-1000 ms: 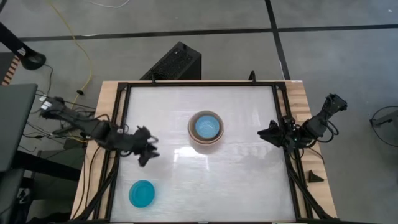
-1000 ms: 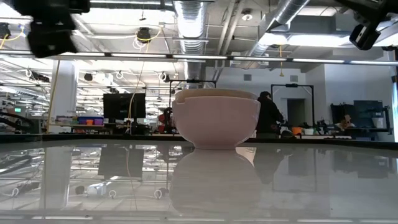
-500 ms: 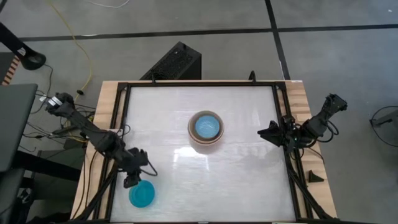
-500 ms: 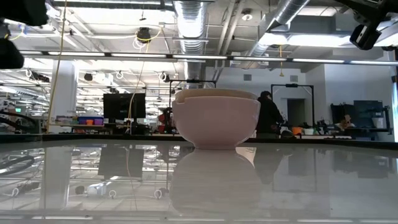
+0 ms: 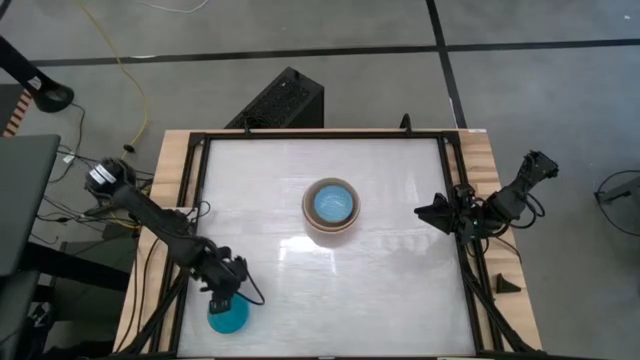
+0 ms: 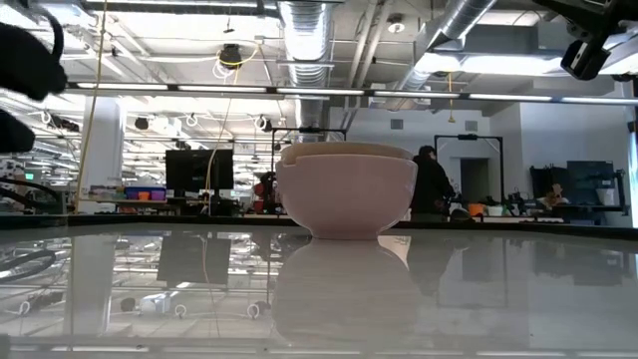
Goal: Nest bowls inside each other
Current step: Stack the blue bowl into the blue-patterned and orange-patterned
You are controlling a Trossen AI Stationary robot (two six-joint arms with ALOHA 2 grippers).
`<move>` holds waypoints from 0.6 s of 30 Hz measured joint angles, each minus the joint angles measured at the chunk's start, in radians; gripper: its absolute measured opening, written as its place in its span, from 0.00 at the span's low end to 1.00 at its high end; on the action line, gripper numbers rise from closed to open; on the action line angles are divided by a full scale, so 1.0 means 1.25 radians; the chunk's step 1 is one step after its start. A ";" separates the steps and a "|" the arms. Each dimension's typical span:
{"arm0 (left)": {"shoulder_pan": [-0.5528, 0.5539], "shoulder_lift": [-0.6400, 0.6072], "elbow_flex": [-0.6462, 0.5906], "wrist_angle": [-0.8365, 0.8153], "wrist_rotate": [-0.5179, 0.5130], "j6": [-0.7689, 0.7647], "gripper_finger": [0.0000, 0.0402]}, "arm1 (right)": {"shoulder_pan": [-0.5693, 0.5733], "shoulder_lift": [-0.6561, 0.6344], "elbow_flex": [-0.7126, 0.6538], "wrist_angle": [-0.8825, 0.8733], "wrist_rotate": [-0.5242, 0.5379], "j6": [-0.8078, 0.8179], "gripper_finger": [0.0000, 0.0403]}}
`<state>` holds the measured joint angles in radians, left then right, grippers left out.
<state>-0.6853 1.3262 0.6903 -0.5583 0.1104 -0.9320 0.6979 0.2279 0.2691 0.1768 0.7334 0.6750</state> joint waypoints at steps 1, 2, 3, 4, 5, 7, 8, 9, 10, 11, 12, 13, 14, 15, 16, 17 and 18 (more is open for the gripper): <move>0.000 0.016 0.000 0.007 -0.001 0.002 0.44 | 0.000 0.000 0.000 0.001 0.000 0.000 0.44; 0.002 0.030 0.000 0.021 0.000 0.006 0.43 | 0.000 0.000 0.000 0.003 0.000 0.000 0.44; 0.005 0.043 0.000 0.038 0.006 0.010 0.40 | 0.000 0.000 0.000 0.004 0.000 0.000 0.44; 0.008 0.055 0.000 0.054 0.014 0.012 0.37 | 0.000 0.000 0.000 0.006 0.000 0.000 0.44; 0.012 0.064 0.000 0.065 0.021 0.013 0.32 | 0.000 0.000 0.000 0.009 0.000 0.000 0.44; 0.023 0.072 0.000 0.088 0.028 0.015 0.20 | 0.000 0.000 0.000 0.014 0.000 0.000 0.44; 0.030 0.072 0.000 0.104 0.027 0.017 0.12 | 0.000 0.000 0.000 0.015 0.000 0.000 0.44; 0.036 0.066 0.000 0.114 0.025 0.020 0.07 | 0.000 0.000 0.000 0.015 0.000 0.000 0.44; 0.045 0.059 0.000 0.120 0.014 0.019 0.04 | 0.000 0.000 0.000 0.015 0.000 0.000 0.44; 0.056 0.048 0.000 0.130 -0.002 0.017 0.03 | 0.001 0.000 0.000 0.015 0.000 0.000 0.44; 0.069 0.036 0.000 0.139 -0.019 0.015 0.02 | 0.001 0.000 0.000 0.015 0.000 0.000 0.44; 0.084 0.022 0.000 0.150 -0.035 0.014 0.01 | 0.001 0.000 0.000 0.015 0.000 0.000 0.44; 0.102 0.008 0.000 0.159 -0.052 0.015 0.01 | 0.001 0.000 0.000 0.015 0.000 0.000 0.44; 0.121 -0.007 0.000 0.176 -0.066 0.019 0.00 | 0.001 0.000 0.000 0.015 0.000 0.000 0.44; 0.143 -0.022 0.000 0.202 -0.076 0.027 0.00 | 0.001 0.000 0.000 0.015 0.000 0.000 0.44; 0.170 -0.037 0.000 0.240 -0.090 0.037 0.00 | 0.001 0.000 0.000 0.015 0.000 0.000 0.44; 0.198 -0.051 0.000 0.275 -0.106 0.048 0.00 | 0.001 0.000 0.000 0.015 0.000 -0.001 0.44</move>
<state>-0.4374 1.2629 0.6899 -0.2151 -0.0223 -0.8717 0.6987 0.2279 0.2695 0.1952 0.7330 0.6744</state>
